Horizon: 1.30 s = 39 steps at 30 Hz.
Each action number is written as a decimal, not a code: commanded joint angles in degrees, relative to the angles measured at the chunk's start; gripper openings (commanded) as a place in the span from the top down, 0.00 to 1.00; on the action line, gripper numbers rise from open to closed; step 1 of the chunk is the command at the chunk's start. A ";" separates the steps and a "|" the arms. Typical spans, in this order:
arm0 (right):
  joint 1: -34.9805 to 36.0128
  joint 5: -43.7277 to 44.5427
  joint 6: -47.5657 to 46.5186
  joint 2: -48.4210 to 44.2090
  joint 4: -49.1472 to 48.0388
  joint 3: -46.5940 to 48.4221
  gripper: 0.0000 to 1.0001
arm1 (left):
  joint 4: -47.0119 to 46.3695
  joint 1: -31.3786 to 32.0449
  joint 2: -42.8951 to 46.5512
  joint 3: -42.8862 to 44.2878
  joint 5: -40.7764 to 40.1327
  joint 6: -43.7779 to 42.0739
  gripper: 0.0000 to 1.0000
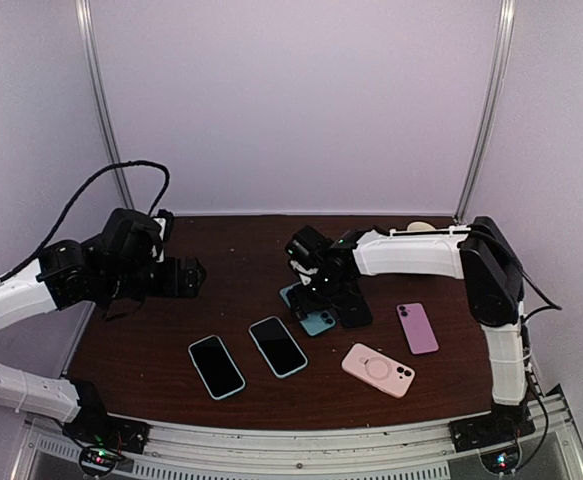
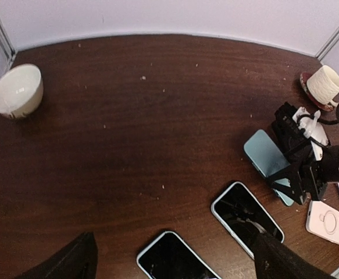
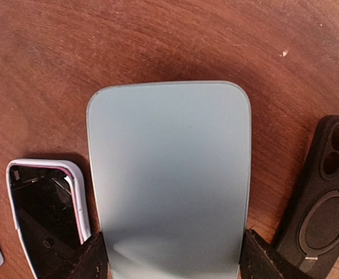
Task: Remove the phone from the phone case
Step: Place the phone at the center of the board.
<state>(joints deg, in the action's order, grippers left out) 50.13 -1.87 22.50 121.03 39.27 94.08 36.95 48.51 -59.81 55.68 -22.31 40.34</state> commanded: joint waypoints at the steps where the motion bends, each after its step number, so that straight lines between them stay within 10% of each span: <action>1: -0.58 1.17 2.16 1.41 2.27 3.30 0.52 | 4.59 -0.13 -1.52 -2.54 5.14 13.46 0.05; 16: -1.23 0.38 4.23 5.18 5.91 4.09 0.36 | 5.24 -0.12 -0.73 -8.67 7.01 19.58 0.04; 29: -0.38 0.06 2.02 -0.77 7.41 4.39 0.01 | 5.12 -0.15 0.17 -10.27 5.56 18.96 0.03; 39: 5.12 -2.59 0.73 -5.15 7.18 2.22 0.00 | 5.15 -0.12 1.00 -10.85 5.08 18.63 0.02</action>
<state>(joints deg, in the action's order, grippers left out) 52.53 -2.85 24.18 118.67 46.72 96.90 42.57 48.51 -59.96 45.56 -15.97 59.29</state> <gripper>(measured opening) 0.996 0.975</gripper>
